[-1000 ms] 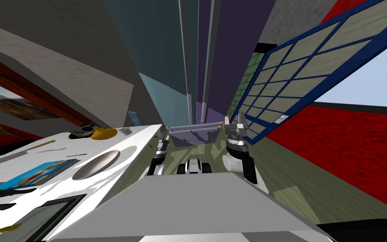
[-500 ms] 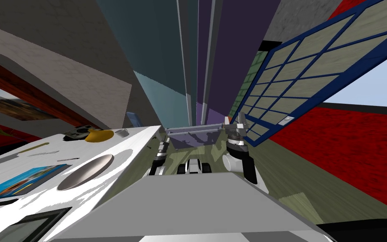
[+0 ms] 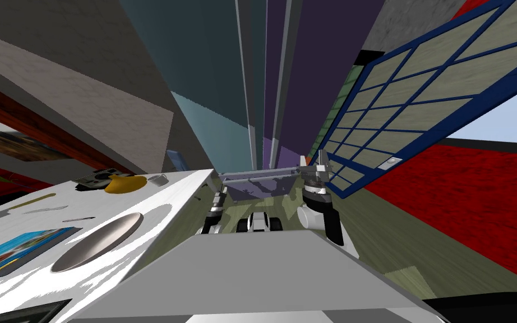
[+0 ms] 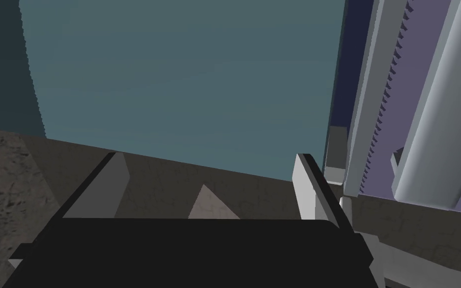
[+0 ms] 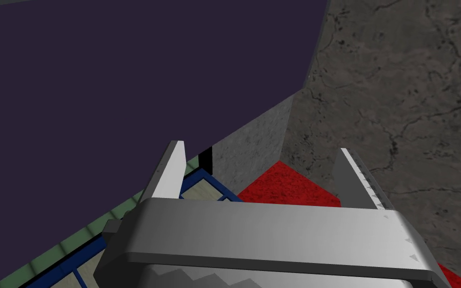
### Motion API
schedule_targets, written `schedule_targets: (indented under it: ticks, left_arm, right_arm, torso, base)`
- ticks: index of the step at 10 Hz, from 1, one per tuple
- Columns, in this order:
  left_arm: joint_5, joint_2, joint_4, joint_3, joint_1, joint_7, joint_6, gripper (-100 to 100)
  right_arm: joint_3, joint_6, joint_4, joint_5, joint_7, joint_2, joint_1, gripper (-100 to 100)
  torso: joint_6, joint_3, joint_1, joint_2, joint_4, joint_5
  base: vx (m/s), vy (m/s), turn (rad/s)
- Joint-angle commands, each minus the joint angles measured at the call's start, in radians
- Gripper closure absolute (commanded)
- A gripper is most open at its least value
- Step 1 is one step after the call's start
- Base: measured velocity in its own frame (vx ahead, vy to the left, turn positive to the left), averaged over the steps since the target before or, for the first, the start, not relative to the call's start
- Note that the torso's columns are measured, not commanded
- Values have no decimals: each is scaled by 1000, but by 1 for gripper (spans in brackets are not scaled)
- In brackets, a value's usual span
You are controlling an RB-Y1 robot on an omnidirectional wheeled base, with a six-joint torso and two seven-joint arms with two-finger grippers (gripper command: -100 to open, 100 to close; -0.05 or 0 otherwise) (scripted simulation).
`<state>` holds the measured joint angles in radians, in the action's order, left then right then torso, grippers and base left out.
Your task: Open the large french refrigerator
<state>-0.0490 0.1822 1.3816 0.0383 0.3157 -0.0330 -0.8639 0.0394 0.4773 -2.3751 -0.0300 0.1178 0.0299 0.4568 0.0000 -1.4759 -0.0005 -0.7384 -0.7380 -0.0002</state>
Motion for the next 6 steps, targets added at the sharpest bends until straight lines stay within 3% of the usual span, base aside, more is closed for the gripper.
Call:
schedule_targets:
  ticks: [1,6]
  left_arm:
    - [0,-3,-71,2,-8,4,-33,-100]
    - [1,-13,-229,4,-39,13,-114,-100]
  right_arm:
    - [0,0,0,0,0,0,0,0]
    - [0,0,0,0,0,0,0,0]
  torso:
    - [0,0,0,1,0,0]
    - [0,0,1,0,0,0]
  base:
    - [91,-17,7]
    - [85,-14,12]
